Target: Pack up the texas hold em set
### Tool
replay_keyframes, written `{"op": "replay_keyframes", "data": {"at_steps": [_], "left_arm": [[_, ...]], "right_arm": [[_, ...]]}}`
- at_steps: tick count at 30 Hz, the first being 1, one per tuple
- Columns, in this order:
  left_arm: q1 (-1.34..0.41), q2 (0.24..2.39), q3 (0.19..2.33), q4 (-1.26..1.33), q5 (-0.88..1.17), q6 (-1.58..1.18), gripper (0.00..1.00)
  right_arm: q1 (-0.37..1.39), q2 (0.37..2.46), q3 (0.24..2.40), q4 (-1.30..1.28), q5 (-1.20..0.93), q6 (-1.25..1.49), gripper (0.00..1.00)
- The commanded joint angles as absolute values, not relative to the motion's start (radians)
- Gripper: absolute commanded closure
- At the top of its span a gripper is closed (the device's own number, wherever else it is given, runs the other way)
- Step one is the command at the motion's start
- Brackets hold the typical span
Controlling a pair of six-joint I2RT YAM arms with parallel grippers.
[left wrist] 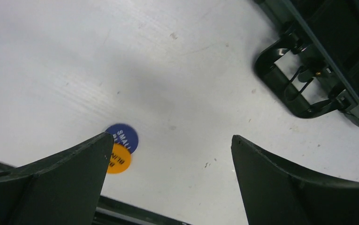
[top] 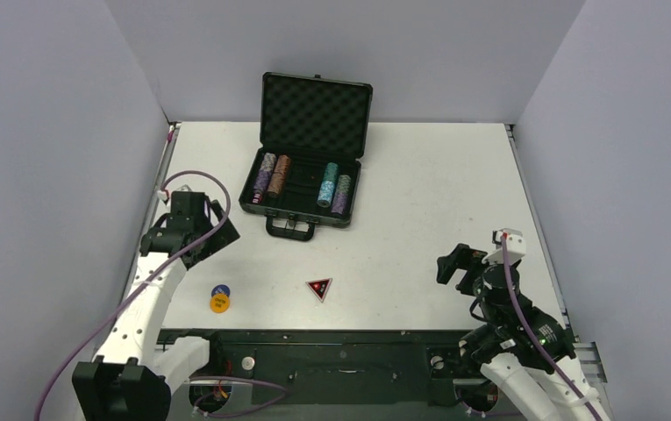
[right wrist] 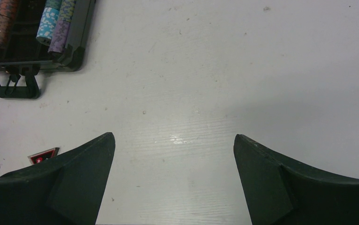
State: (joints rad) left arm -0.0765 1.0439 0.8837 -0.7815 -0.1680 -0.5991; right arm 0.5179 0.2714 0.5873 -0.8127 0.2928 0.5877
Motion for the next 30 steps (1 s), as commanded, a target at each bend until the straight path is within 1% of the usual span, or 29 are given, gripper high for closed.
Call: {"op": "replay_keyframes", "data": {"at_steps": [1, 6, 11, 16, 20, 23, 26, 30], "left_arm": [[-0.071, 0.946, 0.903, -1.015, -0.267, -0.688, 0.04], [-0.071, 0.898, 0.873, -1.099, -0.304, -0.792, 0.04], [-0.071, 0.908, 0.851, -1.142, -0.322, -0.88, 0.04], [-0.077, 0.921, 0.782, -1.103, -0.235, -0.895, 0.04], [-0.123, 0.901, 0.756, -1.006, -0.188, -0.855, 0.04], [-0.188, 0.886, 0.743, -0.964, -0.172, -0.851, 0.04], [-0.26, 0.894, 0.741, -0.954, -0.199, -0.905, 0.04], [-0.302, 0.917, 0.74, -1.012, -0.269, -1.034, 0.04]], "right_arm": [[0.523, 0.309, 0.623, -0.804, 0.266, 0.573, 0.07], [0.523, 0.363, 0.611, -0.777, 0.26, 0.569, 0.07], [0.523, 0.343, 0.569, -0.716, 0.3, 0.573, 0.07], [0.523, 0.324, 0.547, -0.68, 0.295, 0.571, 0.07], [0.524, 0.329, 0.546, -0.68, 0.284, 0.566, 0.07], [0.525, 0.319, 0.545, -0.679, 0.281, 0.566, 0.07], [0.531, 0.316, 0.543, -0.678, 0.281, 0.565, 0.07], [0.543, 0.315, 0.542, -0.675, 0.287, 0.566, 0.07]]}}
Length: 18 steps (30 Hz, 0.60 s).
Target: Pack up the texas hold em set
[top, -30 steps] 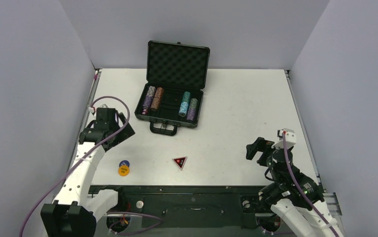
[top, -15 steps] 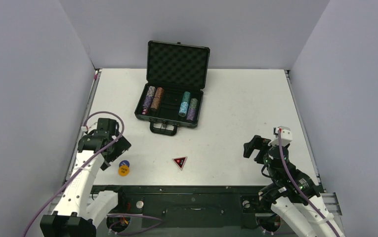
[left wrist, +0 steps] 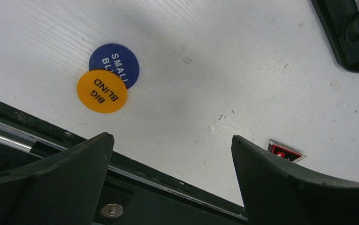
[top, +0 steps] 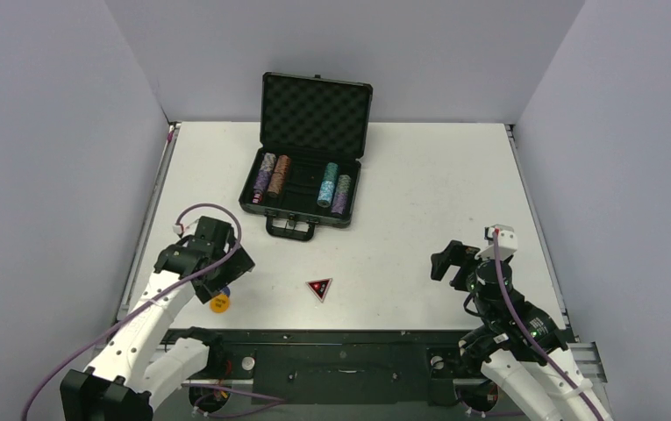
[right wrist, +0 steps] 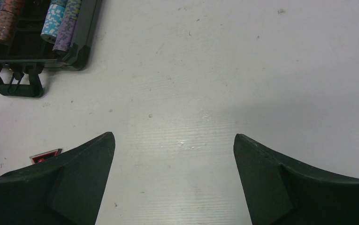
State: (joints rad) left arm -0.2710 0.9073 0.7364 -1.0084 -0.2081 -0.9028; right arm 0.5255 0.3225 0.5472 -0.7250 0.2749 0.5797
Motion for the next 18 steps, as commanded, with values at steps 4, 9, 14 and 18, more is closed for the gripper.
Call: {"op": "replay_keyframes", "data": {"at_steps": [4, 9, 14, 18], "left_arm": [[-0.308, 0.935, 0.711, -1.046, -0.319, -1.154, 0.04], [-0.308, 0.928, 0.675, -1.107, -0.401, -1.274, 0.03], [-0.298, 0.875, 0.628, -1.105, -0.461, -1.345, 0.02], [-0.253, 0.893, 0.586, -1.081, -0.436, -1.356, 0.09]], "right_arm": [[0.553, 0.314, 0.541, -0.673, 0.288, 0.566, 0.07], [0.561, 0.306, 0.54, -0.675, 0.282, 0.566, 0.07], [0.567, 0.304, 0.539, -0.673, 0.281, 0.566, 0.07], [0.57, 0.296, 0.536, -0.672, 0.283, 0.564, 0.07]]}}
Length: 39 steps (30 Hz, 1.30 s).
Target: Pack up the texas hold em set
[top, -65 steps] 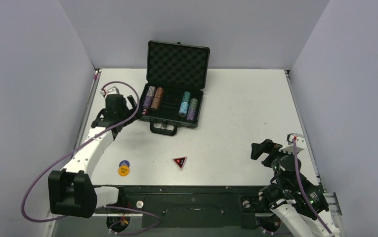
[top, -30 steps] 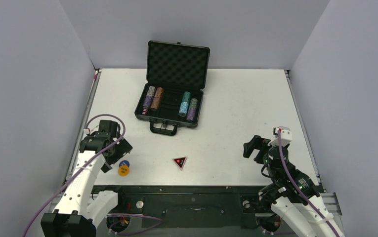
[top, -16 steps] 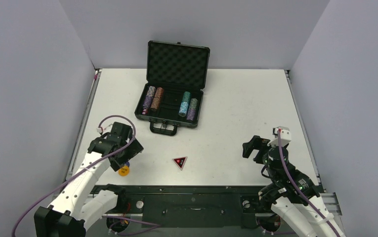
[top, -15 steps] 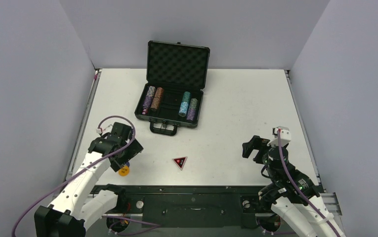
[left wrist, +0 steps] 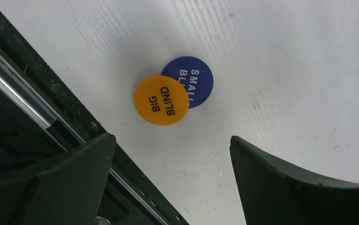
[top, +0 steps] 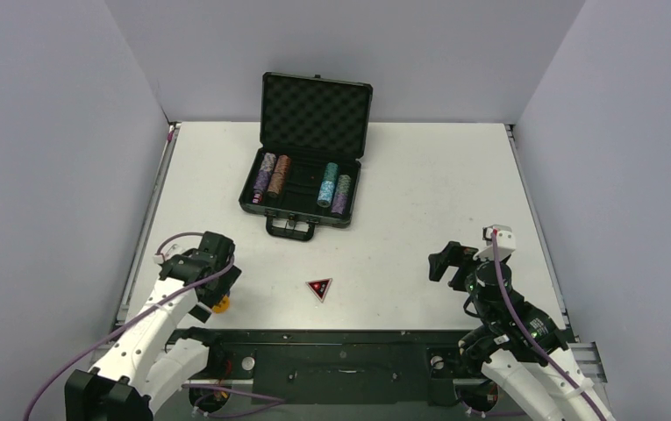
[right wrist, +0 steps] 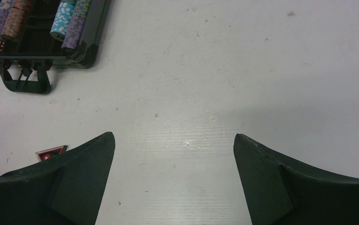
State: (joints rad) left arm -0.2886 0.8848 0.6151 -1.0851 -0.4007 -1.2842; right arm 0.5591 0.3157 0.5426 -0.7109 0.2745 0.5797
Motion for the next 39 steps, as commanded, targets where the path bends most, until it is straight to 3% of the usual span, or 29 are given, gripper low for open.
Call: {"op": "replay_keyframes", "data": {"at_steps": [1, 39], "left_arm": [[-0.237, 0.899, 0.581, -1.068, -0.429, -1.349, 0.1], [-0.166, 1.102, 0.481, -0.806, -0.362, -1.229, 0.5]], "right_arm": [[0.571, 0.294, 0.537, -0.67, 0.283, 0.563, 0.07], [0.574, 0.288, 0.53, -0.66, 0.33, 0.577, 0.07]]}}
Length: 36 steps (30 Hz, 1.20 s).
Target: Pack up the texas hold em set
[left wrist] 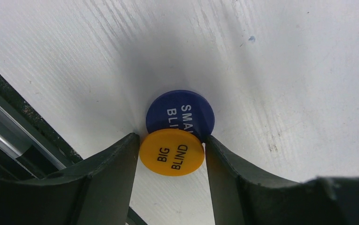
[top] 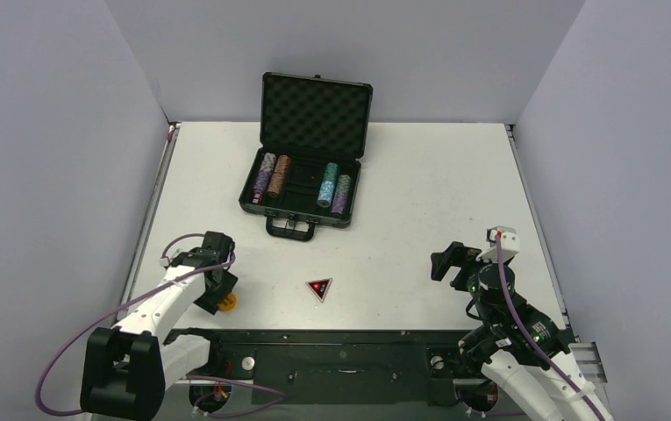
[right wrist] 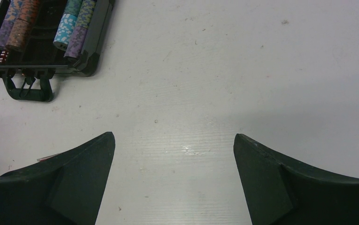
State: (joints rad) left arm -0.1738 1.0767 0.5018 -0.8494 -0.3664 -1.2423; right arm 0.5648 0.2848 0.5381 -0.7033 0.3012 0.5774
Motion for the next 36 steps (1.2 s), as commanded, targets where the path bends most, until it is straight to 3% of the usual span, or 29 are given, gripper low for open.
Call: {"op": "replay_keyframes", "data": {"at_steps": [1, 8, 36], "left_arm": [[-0.166, 1.108, 0.48, -0.794, -0.358, -1.228, 0.52], [-0.165, 1.099, 0.468, -0.738, -0.321, -1.221, 0.66], [-0.166, 1.064, 0.618, -0.725, -0.204, -1.184, 0.69]], "right_arm": [[0.574, 0.287, 0.529, -0.66, 0.33, 0.576, 0.07], [0.574, 0.29, 0.528, -0.66, 0.332, 0.577, 0.07], [0.574, 0.294, 0.527, -0.658, 0.333, 0.577, 0.07]]}}
